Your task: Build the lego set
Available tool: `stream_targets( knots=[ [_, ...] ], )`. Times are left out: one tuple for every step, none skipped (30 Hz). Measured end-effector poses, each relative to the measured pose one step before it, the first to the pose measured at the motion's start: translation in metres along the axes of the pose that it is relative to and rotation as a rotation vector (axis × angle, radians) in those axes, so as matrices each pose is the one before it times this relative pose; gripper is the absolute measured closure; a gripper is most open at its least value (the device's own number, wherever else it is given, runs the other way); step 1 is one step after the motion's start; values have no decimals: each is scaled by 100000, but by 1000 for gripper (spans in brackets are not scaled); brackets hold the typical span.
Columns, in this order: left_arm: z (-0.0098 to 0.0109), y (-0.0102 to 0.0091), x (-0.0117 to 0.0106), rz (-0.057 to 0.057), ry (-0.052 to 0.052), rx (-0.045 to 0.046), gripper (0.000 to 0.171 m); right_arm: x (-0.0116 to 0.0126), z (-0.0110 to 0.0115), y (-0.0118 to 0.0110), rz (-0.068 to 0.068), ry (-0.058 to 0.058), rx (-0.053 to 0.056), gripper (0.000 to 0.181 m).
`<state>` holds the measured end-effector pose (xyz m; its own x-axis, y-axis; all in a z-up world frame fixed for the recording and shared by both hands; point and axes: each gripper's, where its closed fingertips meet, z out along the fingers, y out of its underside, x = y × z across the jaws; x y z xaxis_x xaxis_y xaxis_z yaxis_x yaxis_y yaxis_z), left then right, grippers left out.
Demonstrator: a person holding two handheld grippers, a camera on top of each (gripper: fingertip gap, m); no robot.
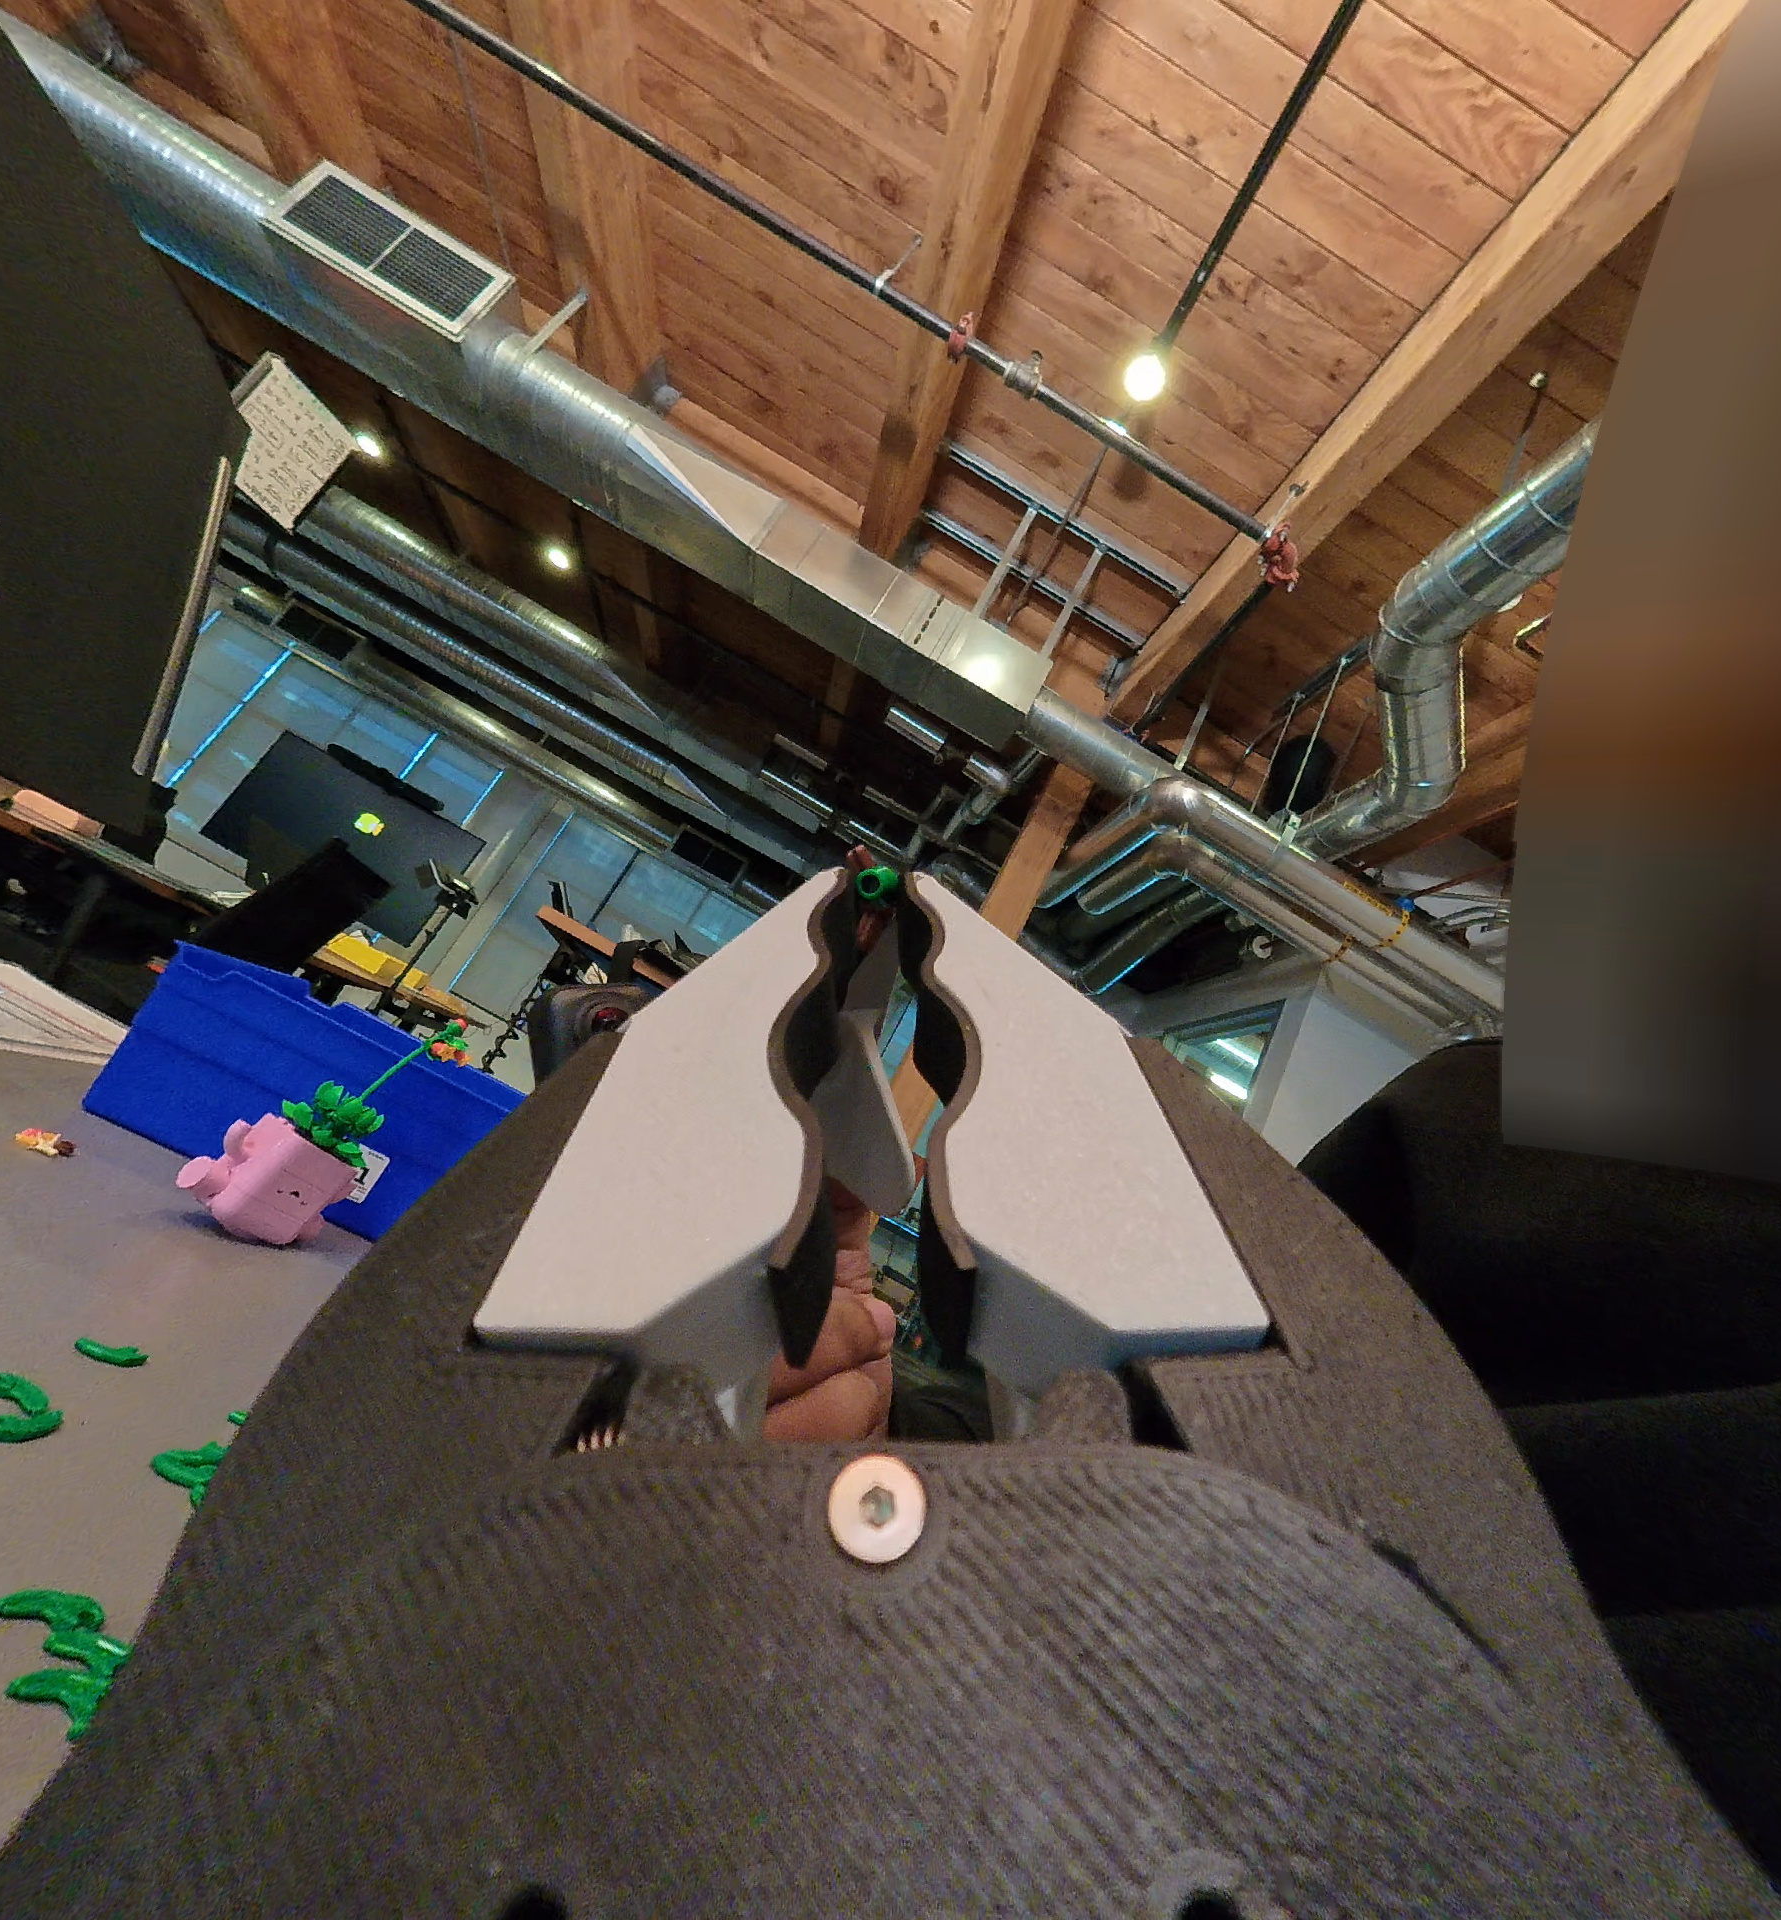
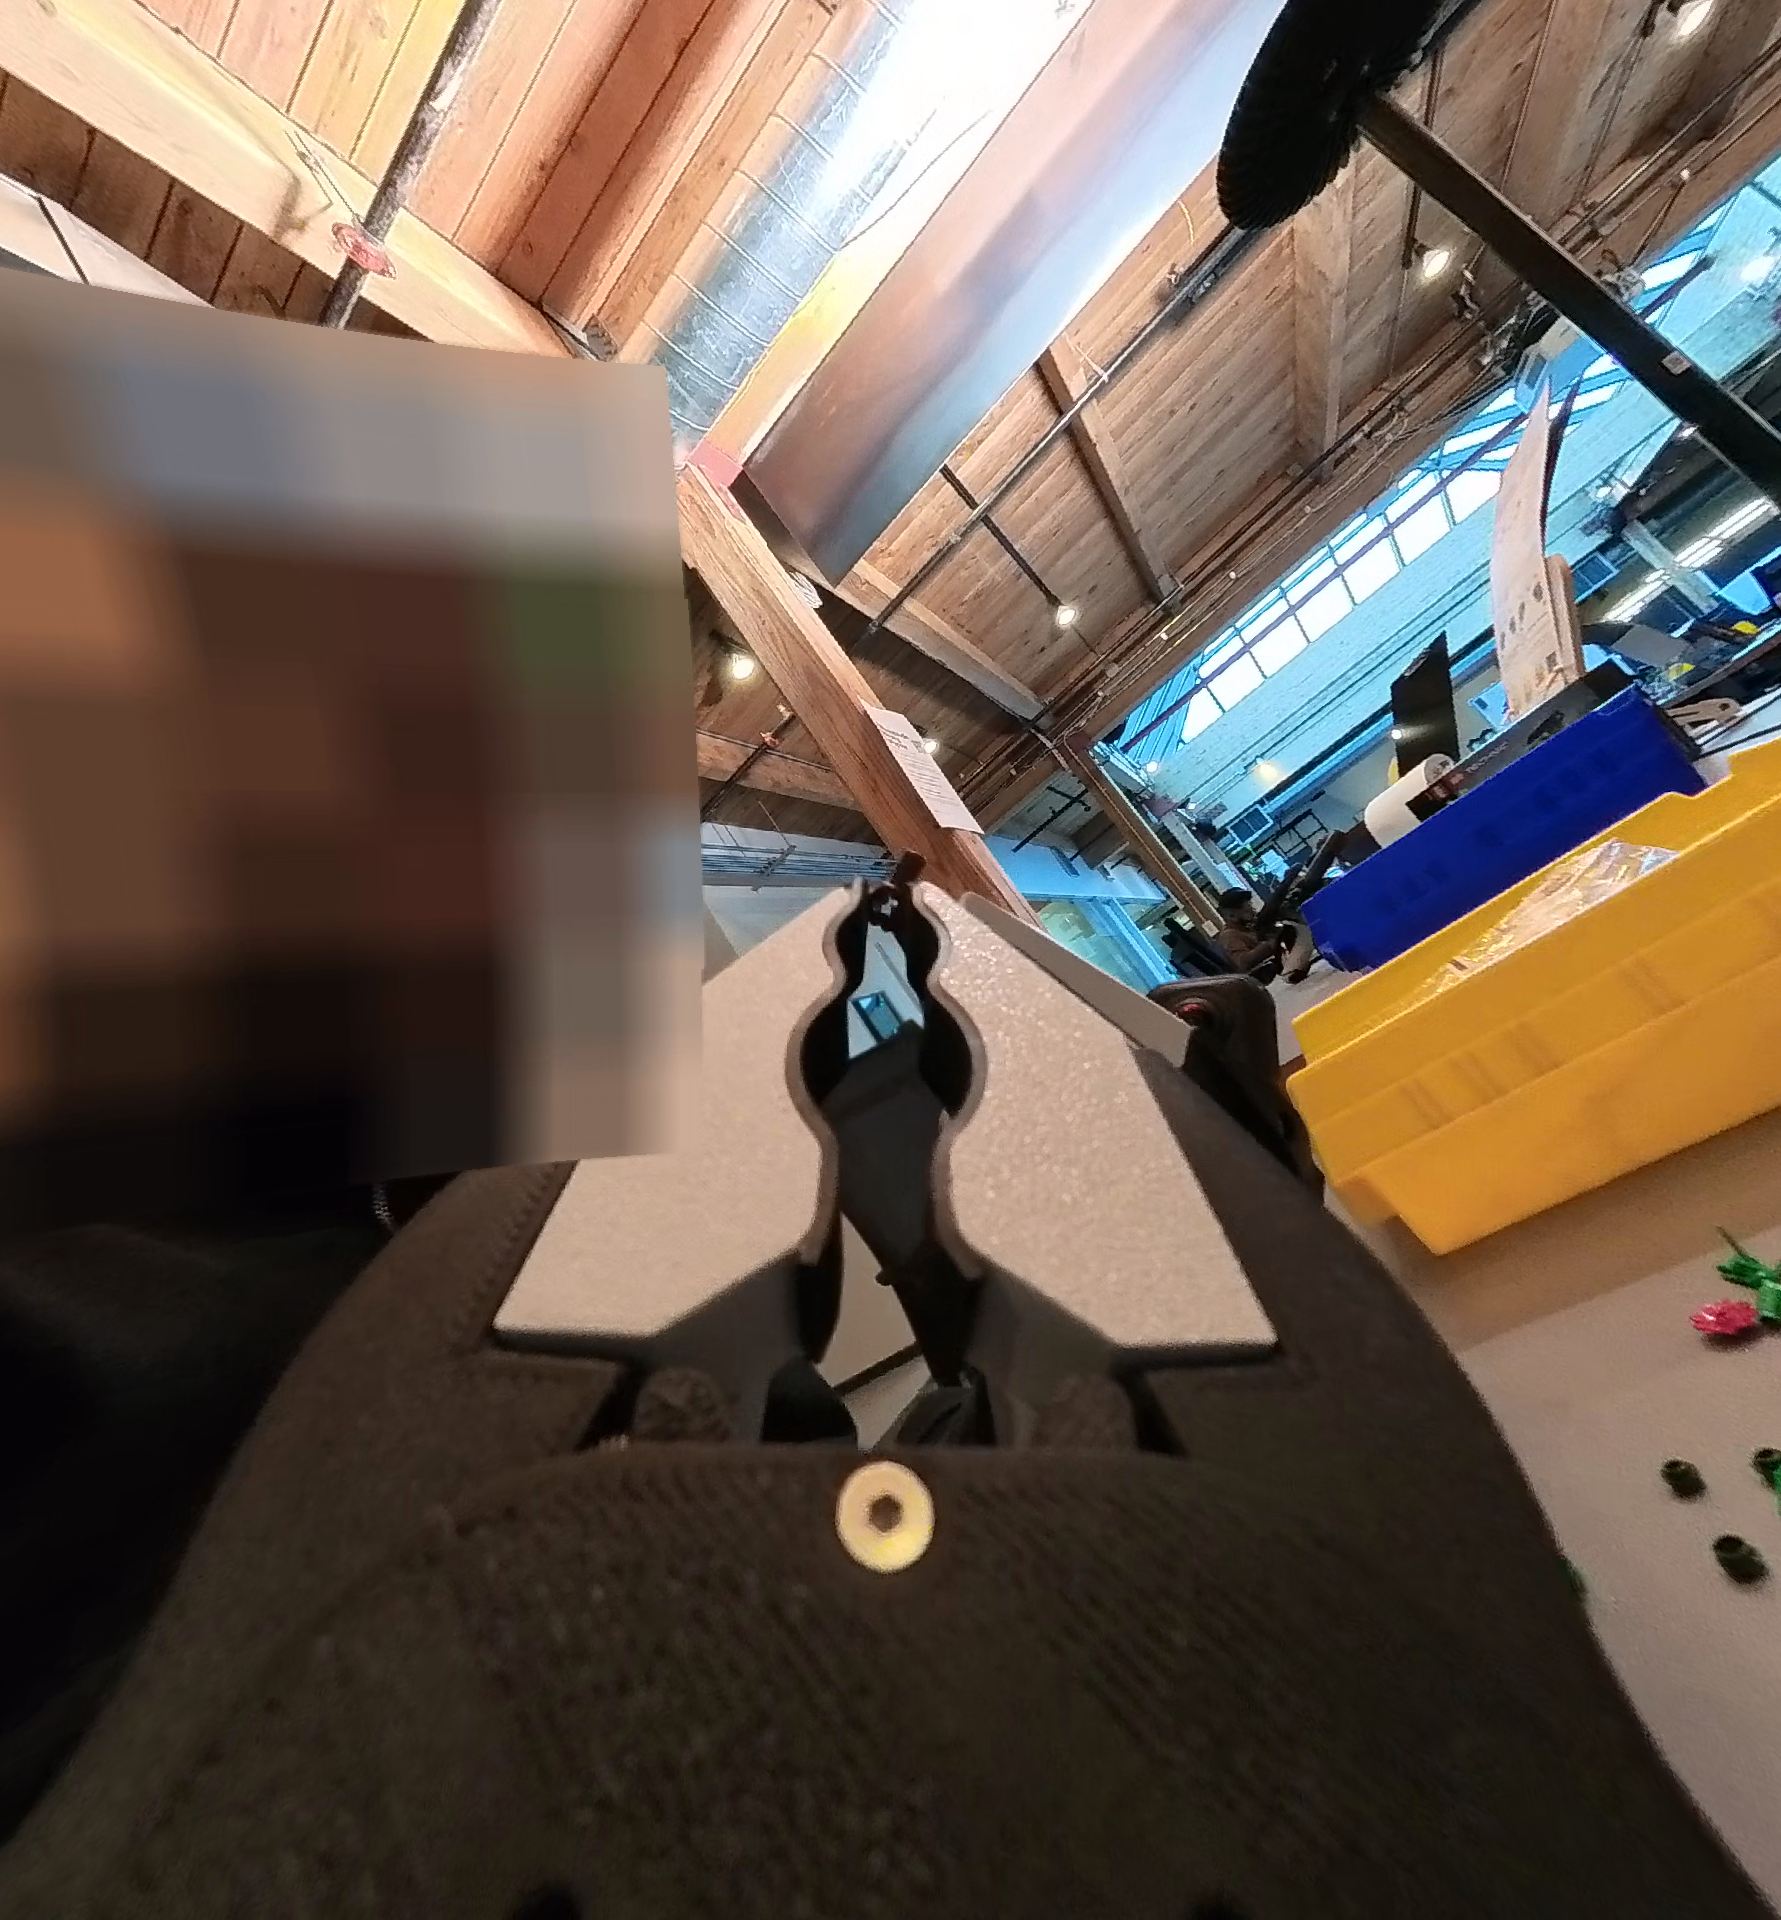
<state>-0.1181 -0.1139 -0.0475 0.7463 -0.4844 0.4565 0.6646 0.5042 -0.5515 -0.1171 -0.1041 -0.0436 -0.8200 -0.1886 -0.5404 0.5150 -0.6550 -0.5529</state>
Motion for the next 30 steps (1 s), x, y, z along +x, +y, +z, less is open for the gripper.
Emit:
stream_targets(
  knots=[
    [-15,-17,1,9,-28,91,167,1,11,-1,-496,239,-134,177],
    [-5,-10,-12,74,-86,37,167,5,6,3,-429,203,-159,177],
    [-10,-3,-8,124,-152,-41,167,-2,-4,1,-461,206,-154,177],
    [-1,11,-18,64,-128,-119,167,10,-4,-1,-551,247,-145,177],
    [4,1,-13,34,-106,-49,167,0,-6,-4,-690,309,-180,177],
    [-9,-2,5,14,-15,66,167,-9,-11,10,-830,336,-261,177],
    [-3,2,-14,-132,-12,51,167,-3,-2,2,-969,378,-291,177],
    [-1,9,-17,-209,14,-7,167,-1,-10,1,-1122,486,-316,177],
    [7,-6,-24,-207,-34,98,167,1,-11,9,-1220,579,-441,177],
    [-9,6,-21,-162,-44,66,167,3,-9,14,-1280,632,-573,177],
    [-7,-5,-41,-204,-139,9,167,3,-17,6,-1382,686,-597,177],
    [0,28,-38,-255,-125,-106,167,10,-19,0,-1350,648,-557,178],
    [6,26,-47,-276,-111,-110,167,-1,-27,-14,-1113,525,-536,178],
    [9,18,-32,-238,-107,-79,167,2,-24,-10,-803,336,-509,178],
    [13,36,-40,-220,-171,-122,167,-5,-29,-32,-499,186,-403,177],
    [18,47,-40,-280,-149,-254,166,4,-28,-30,-341,117,-216,178],
    [3,28,-35,-255,-132,-153,166,3,-40,-27,-256,69,-23,177],
    [0,8,-48,-162,-180,-9,166,7,-25,-33,-171,80,39,178],
    [-16,4,-51,-200,-190,62,166,5,-21,0,-202,98,-77,178],
    [-23,-27,-63,-211,-276,79,166,8,2,14,-304,109,-257,178],
    [-19,-20,-63,-108,-312,42,166,9,1,21,-446,172,-381,178],
    [-22,-7,-71,-44,-391,-6,166,10,1,24,-517,242,-421,178],
    [-15,-12,-38,-44,-188,-10,166,9,9,27,-428,181,-378,178],
    [-3,12,-45,-18,-194,-147,167,-4,4,-11,-325,111,-153,178],
    [-3,17,-19,-49,-92,-47,166,0,-16,-50,-241,82,138,178],
    [1,-7,-15,-140,-18,111,167,1,-38,-84,-66,19,367,178],
    [-13,-46,-6,-398,125,409,167,13,-63,-112,222,-77,540,178],
    [-39,-102,-8,-732,260,736,167,13,-73,-119,317,-59,588,178],
    [-53,-113,-18,-829,194,752,166,13,-75,-92,110,-6,446,178],
    [-51,-83,-71,-547,-205,472,166,-12,-55,-76,43,-53,306,178]
  ],
)
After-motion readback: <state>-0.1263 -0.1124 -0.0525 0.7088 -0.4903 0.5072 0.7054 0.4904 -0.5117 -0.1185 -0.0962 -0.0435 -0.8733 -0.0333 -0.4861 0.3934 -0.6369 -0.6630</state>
